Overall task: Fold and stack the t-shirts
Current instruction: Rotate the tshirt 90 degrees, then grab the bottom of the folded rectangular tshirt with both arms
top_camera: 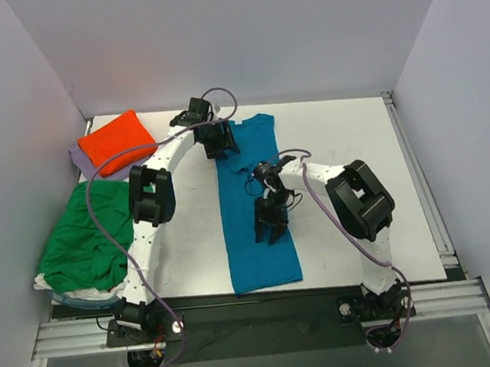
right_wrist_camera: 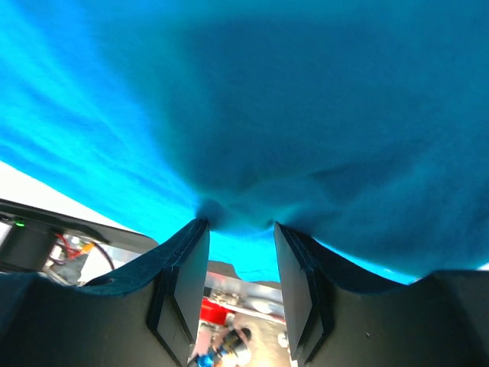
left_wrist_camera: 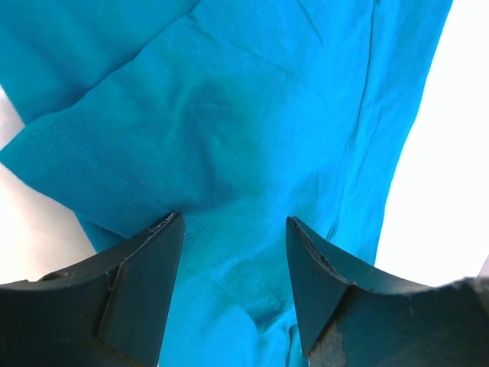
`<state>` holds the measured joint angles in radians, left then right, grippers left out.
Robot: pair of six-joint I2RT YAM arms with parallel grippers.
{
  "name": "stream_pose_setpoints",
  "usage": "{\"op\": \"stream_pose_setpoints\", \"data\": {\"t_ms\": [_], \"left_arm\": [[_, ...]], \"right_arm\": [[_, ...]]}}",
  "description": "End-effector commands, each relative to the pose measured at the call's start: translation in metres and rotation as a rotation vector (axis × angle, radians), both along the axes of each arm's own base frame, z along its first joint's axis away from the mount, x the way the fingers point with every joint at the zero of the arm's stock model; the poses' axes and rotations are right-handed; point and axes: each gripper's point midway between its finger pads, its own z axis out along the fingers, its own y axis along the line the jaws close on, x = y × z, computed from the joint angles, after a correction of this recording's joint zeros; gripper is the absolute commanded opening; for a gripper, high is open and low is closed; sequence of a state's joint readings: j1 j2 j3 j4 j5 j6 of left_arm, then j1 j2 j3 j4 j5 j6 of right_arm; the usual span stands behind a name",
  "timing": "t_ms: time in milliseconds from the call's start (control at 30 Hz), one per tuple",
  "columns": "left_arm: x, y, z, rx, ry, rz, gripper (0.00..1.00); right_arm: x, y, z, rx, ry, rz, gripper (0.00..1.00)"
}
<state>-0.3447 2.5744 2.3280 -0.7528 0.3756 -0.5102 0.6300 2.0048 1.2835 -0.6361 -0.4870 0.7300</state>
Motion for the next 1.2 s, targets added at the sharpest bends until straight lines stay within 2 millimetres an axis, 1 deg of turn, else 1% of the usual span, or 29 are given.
{"op": "stream_pose_setpoints", "data": {"t_ms": [0,133,167,200,233,300,333,367,400,433,467,533,567,600,633,667,700,733,767,833,867,900,933,967,1000,1033,1067,1100,1167], "left_arm": [[0.030,0.001,0.006,-0.036,-0.086,0.034,0.67],[0.043,-0.008,0.034,-0.095,-0.166,0.029,0.67],[0.048,-0.010,0.050,-0.113,-0.206,0.031,0.68],[0.050,-0.011,0.058,-0.122,-0.223,0.031,0.68],[0.052,-0.012,0.078,-0.137,-0.259,0.031,0.68],[0.054,-0.013,0.103,-0.158,-0.312,0.028,0.68],[0.054,-0.013,0.114,-0.166,-0.332,0.027,0.68],[0.053,-0.014,0.138,-0.180,-0.370,0.024,0.69],[0.052,-0.013,0.148,-0.185,-0.389,0.023,0.69],[0.050,-0.013,0.158,-0.191,-0.405,0.020,0.69],[0.047,-0.012,0.182,-0.202,-0.449,0.017,0.69],[0.039,-0.009,0.194,-0.193,-0.464,0.017,0.69],[0.031,-0.006,0.213,-0.186,-0.489,0.010,0.70],[0.024,-0.006,0.218,-0.175,-0.491,0.003,0.69],[0.016,-0.003,0.211,-0.145,-0.467,0.004,0.70],[0.000,0.002,0.221,-0.115,-0.469,-0.015,0.69],[-0.013,-0.002,0.216,-0.091,-0.453,-0.036,0.69],[-0.029,0.002,0.189,-0.023,-0.397,-0.040,0.69],[-0.050,0.006,0.200,0.001,-0.418,-0.053,0.69],[-0.085,-0.002,0.188,0.034,-0.401,-0.075,0.69],[-0.117,0.007,0.168,0.036,-0.342,-0.059,0.69],[-0.135,0.005,0.161,0.029,-0.321,-0.054,0.69],[-0.154,0.008,0.146,0.036,-0.286,-0.047,0.69],[-0.189,0.009,0.130,0.036,-0.240,-0.047,0.68],[-0.208,0.013,0.118,0.055,-0.208,-0.045,0.69],[-0.224,0.016,0.123,0.049,-0.207,-0.018,0.68],[-0.247,0.016,0.113,0.072,-0.173,-0.033,0.68],[-0.271,0.027,0.085,0.120,-0.113,-0.030,0.68],[-0.296,0.032,0.081,0.098,-0.087,0.006,0.68]], "right_arm": [[0.030,0.010,-0.015,-0.021,-0.094,0.010,0.41],[0.046,0.017,0.000,-0.003,-0.139,0.021,0.41],[0.051,0.018,0.009,0.004,-0.168,0.025,0.41],[0.055,0.019,0.016,0.012,-0.189,0.028,0.42],[0.054,0.018,0.022,0.012,-0.199,0.040,0.42],[0.055,0.015,0.040,0.019,-0.244,0.043,0.42],[0.050,0.009,0.042,0.004,-0.242,0.047,0.42],[0.048,0.005,0.053,0.012,-0.267,0.045,0.42],[0.045,0.000,0.056,-0.002,-0.278,0.045,0.43],[0.034,-0.010,0.053,-0.025,-0.261,0.047,0.43],[0.029,-0.015,0.061,-0.020,-0.279,0.045,0.43],[0.016,-0.027,0.059,-0.045,-0.267,0.043,0.43],[0.004,-0.036,0.057,-0.060,-0.256,0.038,0.43],[-0.004,-0.042,0.053,-0.075,-0.239,0.040,0.43],[-0.011,-0.046,0.050,-0.086,-0.231,0.042,0.43],[-0.022,-0.055,0.046,-0.105,-0.217,0.047,0.43],[-0.028,-0.058,0.044,-0.115,-0.216,0.058,0.43],[-0.032,-0.063,0.041,-0.131,-0.218,0.062,0.43],[-0.041,-0.068,0.037,-0.144,-0.209,0.068,0.42],[-0.048,-0.070,0.034,-0.152,-0.210,0.092,0.41],[-0.051,-0.071,0.034,-0.153,-0.211,0.102,0.40],[-0.053,-0.073,0.032,-0.160,-0.213,0.116,0.40],[-0.055,-0.074,0.031,-0.165,-0.216,0.129,0.39],[-0.057,-0.074,0.031,-0.173,-0.229,0.145,0.38],[-0.060,-0.075,0.029,-0.177,-0.228,0.153,0.38],[-0.064,-0.077,0.027,-0.181,-0.220,0.158,0.38],[-0.068,-0.076,0.026,-0.174,-0.218,0.170,0.37],[-0.071,-0.076,0.026,-0.172,-0.220,0.176,0.37],[-0.078,-0.075,0.021,-0.170,-0.222,0.192,0.37]]}}
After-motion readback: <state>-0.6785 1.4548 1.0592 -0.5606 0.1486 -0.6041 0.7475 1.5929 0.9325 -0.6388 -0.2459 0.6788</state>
